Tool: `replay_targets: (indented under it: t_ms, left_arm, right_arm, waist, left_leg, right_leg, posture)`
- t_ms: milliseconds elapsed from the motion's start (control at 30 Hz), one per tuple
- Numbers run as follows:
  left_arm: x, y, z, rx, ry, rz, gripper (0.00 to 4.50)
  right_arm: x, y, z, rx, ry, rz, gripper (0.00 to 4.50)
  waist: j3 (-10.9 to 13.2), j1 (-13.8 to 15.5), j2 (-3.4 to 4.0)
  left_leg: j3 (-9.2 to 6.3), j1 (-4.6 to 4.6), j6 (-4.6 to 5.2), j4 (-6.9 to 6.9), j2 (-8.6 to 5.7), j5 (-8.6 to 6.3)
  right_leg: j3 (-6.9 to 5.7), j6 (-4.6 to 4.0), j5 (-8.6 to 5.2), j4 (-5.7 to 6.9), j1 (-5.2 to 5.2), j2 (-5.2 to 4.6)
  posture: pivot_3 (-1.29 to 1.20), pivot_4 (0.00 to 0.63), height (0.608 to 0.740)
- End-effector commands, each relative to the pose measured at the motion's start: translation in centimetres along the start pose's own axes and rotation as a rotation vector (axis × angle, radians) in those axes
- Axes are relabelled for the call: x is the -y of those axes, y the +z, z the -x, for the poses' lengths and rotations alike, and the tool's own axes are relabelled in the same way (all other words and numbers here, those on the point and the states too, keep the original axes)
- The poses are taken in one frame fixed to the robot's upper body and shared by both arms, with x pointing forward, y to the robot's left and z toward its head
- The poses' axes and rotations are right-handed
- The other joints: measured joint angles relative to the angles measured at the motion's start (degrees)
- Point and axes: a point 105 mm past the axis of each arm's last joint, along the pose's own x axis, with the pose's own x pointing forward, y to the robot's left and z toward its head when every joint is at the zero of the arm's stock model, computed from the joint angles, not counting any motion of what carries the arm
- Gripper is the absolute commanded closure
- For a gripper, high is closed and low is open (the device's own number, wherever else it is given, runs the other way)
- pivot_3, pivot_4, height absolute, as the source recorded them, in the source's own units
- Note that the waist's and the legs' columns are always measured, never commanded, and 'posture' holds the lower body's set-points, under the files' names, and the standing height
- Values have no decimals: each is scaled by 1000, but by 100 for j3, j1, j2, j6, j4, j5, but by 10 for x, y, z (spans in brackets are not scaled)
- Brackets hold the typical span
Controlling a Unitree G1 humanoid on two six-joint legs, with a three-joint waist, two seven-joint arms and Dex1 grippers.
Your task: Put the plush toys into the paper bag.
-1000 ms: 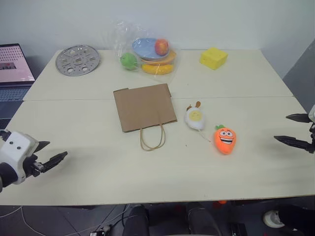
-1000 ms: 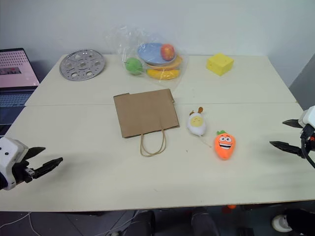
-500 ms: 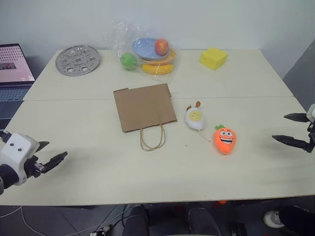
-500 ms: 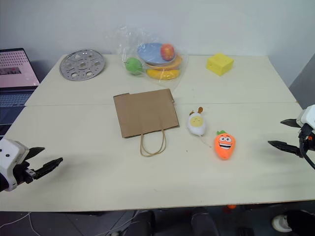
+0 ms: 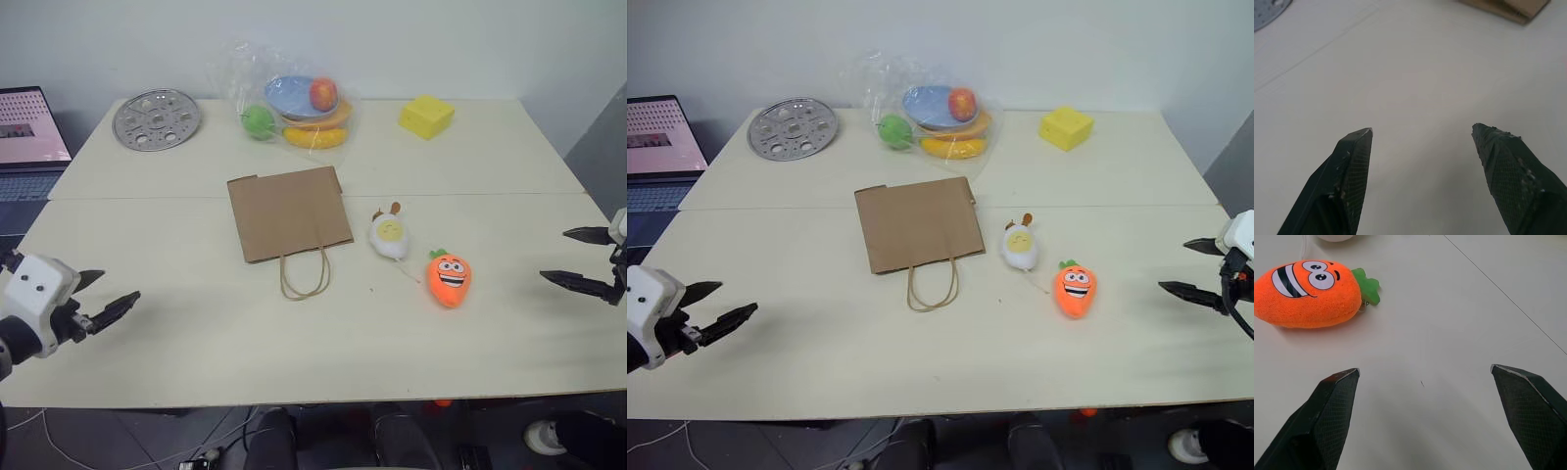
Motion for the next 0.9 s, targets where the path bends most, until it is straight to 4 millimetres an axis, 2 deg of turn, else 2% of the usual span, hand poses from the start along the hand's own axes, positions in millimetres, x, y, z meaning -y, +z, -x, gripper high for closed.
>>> replay_targets:
  t_ms: [33, 167, 267, 433, 667, 900]
  left_arm:
    - [25, 25, -14, 76, -141, -142, 1023]
    - [45, 32, -24, 108, -224, -195, 1023]
    - [90, 36, -45, 153, -399, -319, 1023]
    - [127, 39, -64, 259, -527, -449, 1023]
    - [141, 39, -92, 379, -535, -550, 1023]
    - [148, 43, -114, 439, -527, -568, 1023]
  right_arm:
    - [-3, 26, 4, 68, 4, 64, 0]
    - [-15, 40, 0, 108, 46, 73, 0]
    - [-48, 64, -11, 165, 166, 132, 0]
    - [-88, 89, -22, 243, 290, 158, 0]
    - [-122, 103, -31, 295, 363, 157, 0]
    - [-126, 103, -31, 297, 349, 140, 0]
  waist:
    - [0, 4, 1]
    - [0, 4, 1]
    - [-1, 11, 2]
    - [-3, 20, 0]
    - [-3, 56, 0]
    - [-4, 111, 0]
  left_leg:
    - [0, 0, 0, 0, 0, 0]
    - [-1, -1, 0, -2, 0, 0]
    - [-5, -1, 0, -1, 1, 0]
    - [-5, -2, 0, 2, -1, 0]
    - [-10, -5, 0, 5, -3, 0]
    - [-16, -6, 0, 6, -4, 0]
  right_leg:
    - [0, -1, 2, 0, 0, 0]
    - [-1, -2, 6, 0, -1, 0]
    - [-2, 0, 6, 3, 1, 2]
    - [1, 6, 10, 1, 3, 2]
    - [-1, 11, 15, 0, 4, 3]
    - [-3, 30, 35, 0, 4, 4]
  posture:
    - [0, 150, 740]
    - [0, 150, 740]
    - [0, 150, 740]
    - [0, 150, 740]
    - [0, 150, 740]
    - [0, 150, 740]
